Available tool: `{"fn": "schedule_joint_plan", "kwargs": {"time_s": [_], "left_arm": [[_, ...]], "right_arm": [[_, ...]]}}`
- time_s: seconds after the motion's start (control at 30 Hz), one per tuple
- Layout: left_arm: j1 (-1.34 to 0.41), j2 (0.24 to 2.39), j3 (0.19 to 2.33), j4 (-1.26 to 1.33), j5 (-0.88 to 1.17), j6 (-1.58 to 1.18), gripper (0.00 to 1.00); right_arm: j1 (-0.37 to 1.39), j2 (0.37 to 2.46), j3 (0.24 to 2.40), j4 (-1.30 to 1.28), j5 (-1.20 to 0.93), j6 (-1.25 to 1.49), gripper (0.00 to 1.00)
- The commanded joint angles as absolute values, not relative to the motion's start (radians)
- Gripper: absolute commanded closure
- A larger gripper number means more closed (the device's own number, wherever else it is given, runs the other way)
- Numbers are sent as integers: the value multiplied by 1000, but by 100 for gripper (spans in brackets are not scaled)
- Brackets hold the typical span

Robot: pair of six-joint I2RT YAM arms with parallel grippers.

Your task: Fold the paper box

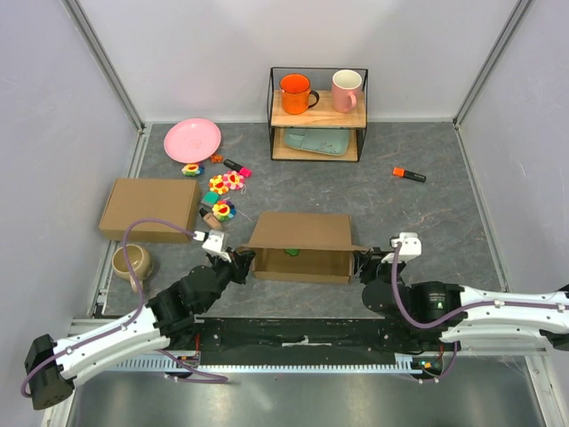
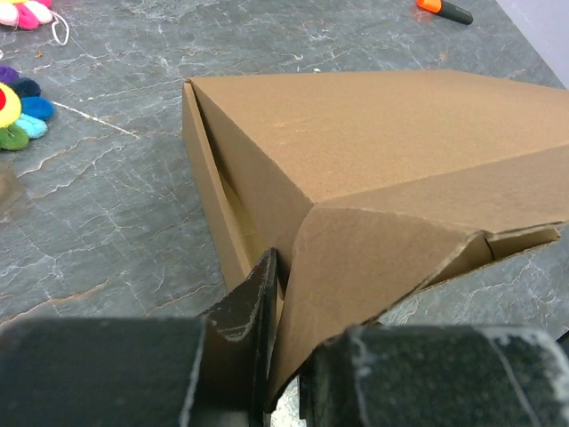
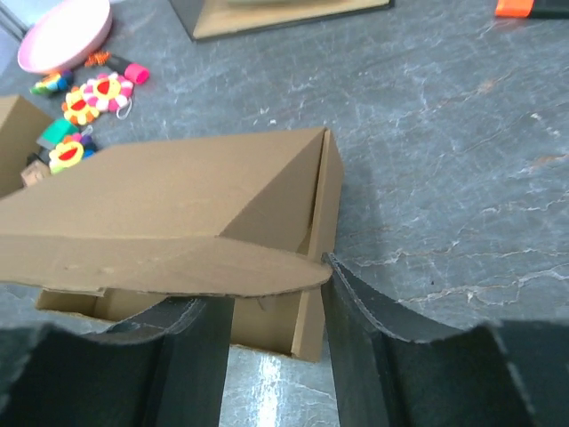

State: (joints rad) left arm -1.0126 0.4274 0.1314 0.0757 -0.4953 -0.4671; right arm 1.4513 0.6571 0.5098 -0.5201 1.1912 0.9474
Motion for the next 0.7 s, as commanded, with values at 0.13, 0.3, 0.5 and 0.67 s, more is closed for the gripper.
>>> {"fn": "schedule_joint_plan", "kwargs": {"time_s": [0.13, 0.3, 0.5, 0.67], "left_arm": [[-1028, 471, 160, 60, -508, -500, 82], [-1032, 495, 178, 32, -506, -500, 78], [-1034, 518, 187, 17, -503, -511, 76], [-1034, 535, 198, 8, -502, -512, 76]], "right_arm": [[1471, 565, 647, -674, 1327, 958, 48], [1471, 578, 744, -612, 1341, 845, 45], [1470, 598, 827, -551, 1351, 730, 42], [1471, 638, 784, -339, 1264, 562, 40]]}}
